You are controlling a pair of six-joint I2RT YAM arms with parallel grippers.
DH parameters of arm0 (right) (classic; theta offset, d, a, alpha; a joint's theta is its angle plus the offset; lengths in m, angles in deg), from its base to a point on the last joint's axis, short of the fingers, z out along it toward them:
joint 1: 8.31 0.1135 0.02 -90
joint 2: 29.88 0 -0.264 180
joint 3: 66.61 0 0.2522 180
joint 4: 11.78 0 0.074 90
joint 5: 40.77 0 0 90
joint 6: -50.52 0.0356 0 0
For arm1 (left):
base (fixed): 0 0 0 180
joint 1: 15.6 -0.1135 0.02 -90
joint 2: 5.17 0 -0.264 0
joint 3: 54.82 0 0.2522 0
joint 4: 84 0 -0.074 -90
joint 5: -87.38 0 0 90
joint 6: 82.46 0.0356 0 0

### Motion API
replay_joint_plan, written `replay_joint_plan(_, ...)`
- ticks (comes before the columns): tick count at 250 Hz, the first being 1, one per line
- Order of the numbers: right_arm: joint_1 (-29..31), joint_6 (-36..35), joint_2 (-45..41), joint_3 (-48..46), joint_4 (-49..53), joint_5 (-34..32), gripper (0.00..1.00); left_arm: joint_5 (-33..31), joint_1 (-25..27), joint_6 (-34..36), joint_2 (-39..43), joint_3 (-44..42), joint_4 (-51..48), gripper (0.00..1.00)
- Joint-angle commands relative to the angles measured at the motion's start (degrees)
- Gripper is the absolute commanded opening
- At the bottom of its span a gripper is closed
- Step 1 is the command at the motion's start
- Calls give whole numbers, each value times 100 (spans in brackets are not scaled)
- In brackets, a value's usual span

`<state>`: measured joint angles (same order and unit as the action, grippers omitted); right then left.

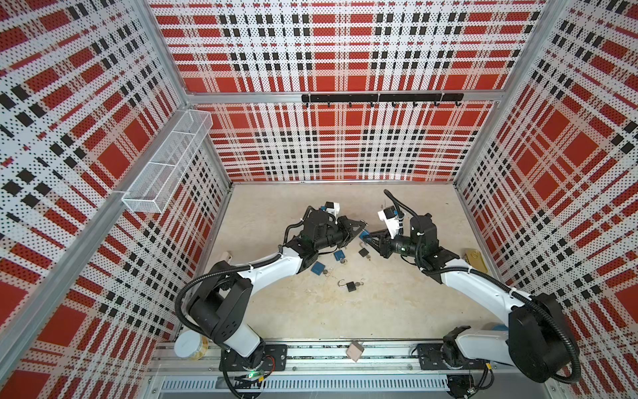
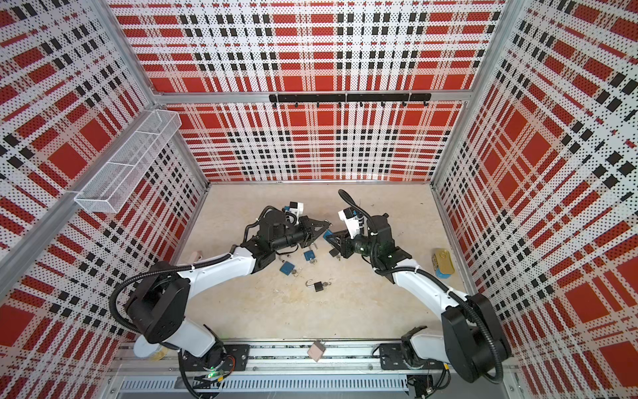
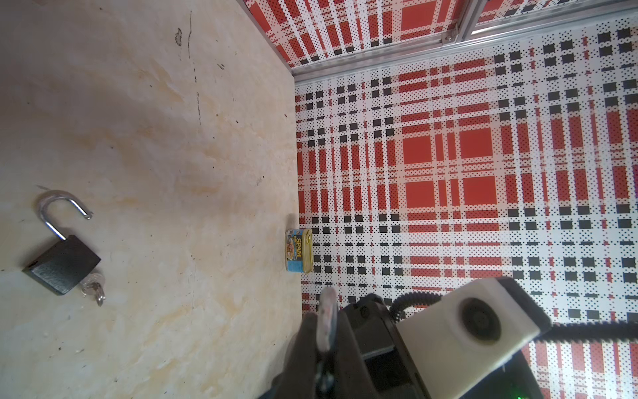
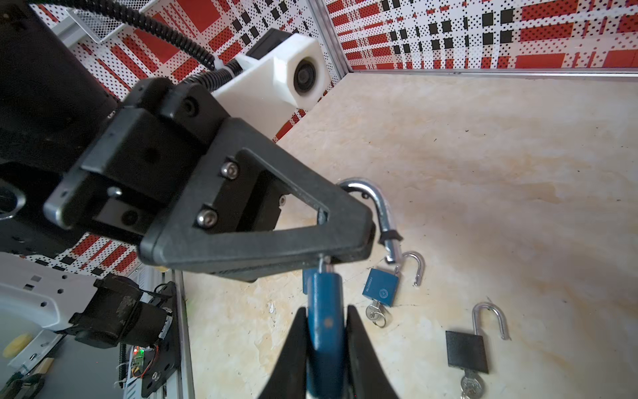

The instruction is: Lock with the key

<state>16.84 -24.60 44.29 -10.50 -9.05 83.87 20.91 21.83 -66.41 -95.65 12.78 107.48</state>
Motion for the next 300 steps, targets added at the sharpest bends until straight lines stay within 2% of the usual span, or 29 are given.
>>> replay_joint_plan(1, -10, 54, -198, 115, -199, -143, 0, 62, 21, -76, 56, 100, 262, 0)
replay_joint_plan(29, -10, -34, -271, 221, 121, -213, 0, 69, -37, -24, 113, 65, 261, 0)
replay_joint_plan(54, -9, -151, -332, 365, 541, -281, 0, 82, -155, 70, 207, 24, 235, 30)
replay_joint_plan(66, 0, -216, -374, 443, 783, -267, 0, 75, -234, 178, 294, 17, 123, 37)
replay_joint_plan(87, 3, -321, -487, 532, 1137, -279, 0, 31, -377, 495, 503, 25, -242, 44)
replay_joint_plan(120, 11, -473, -690, 646, 1661, -192, 0, -171, -513, 1331, 911, 115, -987, 47)
replay_joint_plan(150, 33, -571, -793, 801, 2122, 123, 0, -95, -546, 2274, 1098, 323, -1597, 48)
replay_joint_plan(169, 51, -574, -859, 892, 2337, 326, 0, 52, -559, 2783, 1115, 434, -1874, 51)
replay_joint_plan(208, 167, -647, -918, 1053, 2711, 497, 0, 565, -619, 3261, 1019, 491, -1802, 52)
replay_joint_plan(229, 258, -707, -938, 1065, 2838, 398, 0, 912, -635, 3369, 912, 504, -1570, 52)
replay_joint_plan(262, 278, -678, -955, 1073, 2893, 386, 0, 1634, -682, 3146, 696, 472, -1035, 52)
replay_joint_plan(300, 280, -659, -961, 1083, 2914, 335, 0, 1965, -730, 2938, 642, 276, -583, 55)
